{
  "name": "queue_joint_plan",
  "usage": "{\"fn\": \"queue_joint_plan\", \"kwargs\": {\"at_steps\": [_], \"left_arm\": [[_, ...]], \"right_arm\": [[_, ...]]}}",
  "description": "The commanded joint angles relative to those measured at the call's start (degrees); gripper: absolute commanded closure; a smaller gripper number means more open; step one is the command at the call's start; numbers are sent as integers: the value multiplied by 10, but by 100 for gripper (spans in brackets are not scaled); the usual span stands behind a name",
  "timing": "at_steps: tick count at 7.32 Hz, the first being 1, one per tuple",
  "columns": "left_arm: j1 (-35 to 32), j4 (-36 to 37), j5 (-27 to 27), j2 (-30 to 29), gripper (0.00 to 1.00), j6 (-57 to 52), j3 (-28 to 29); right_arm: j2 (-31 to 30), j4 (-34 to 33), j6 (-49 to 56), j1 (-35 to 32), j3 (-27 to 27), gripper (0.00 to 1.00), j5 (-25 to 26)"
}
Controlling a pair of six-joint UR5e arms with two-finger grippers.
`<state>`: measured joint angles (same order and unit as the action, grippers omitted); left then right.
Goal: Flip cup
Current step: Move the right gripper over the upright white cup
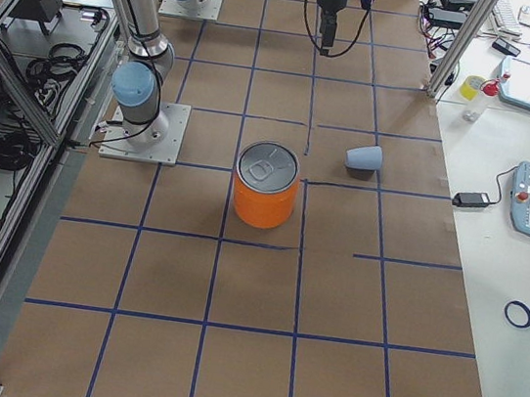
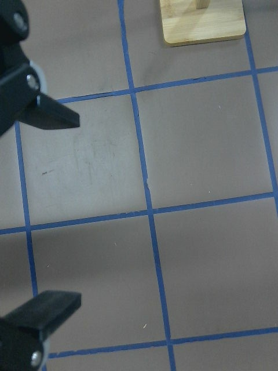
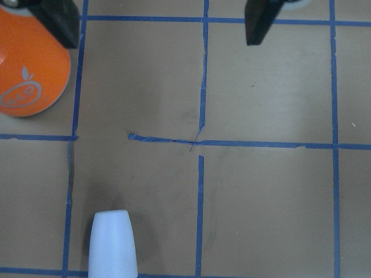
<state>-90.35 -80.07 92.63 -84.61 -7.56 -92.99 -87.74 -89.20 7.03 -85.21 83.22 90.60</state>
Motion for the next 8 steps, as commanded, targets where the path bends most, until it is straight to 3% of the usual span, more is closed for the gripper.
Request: {"fn": "queue_joint_plan", "kwargs": {"at_steps": [1,3,4,6,8], "left_arm": [[0,0,-2,-1,0,0,0],[0,0,-2,-1,0,0,0],[-1,0,-2,-1,0,0,0],[0,0,-2,-1,0,0,0],[0,0,-2,-1,0,0,0]], "right_arm": [[55,-101,3,12,1,0,13],[182,-288,10,21,-2,1,26],[225,-339,18,24,1,0,30],[292,-409,55,44,3,0,54],[317,-423,87,58,4,1,42]]}}
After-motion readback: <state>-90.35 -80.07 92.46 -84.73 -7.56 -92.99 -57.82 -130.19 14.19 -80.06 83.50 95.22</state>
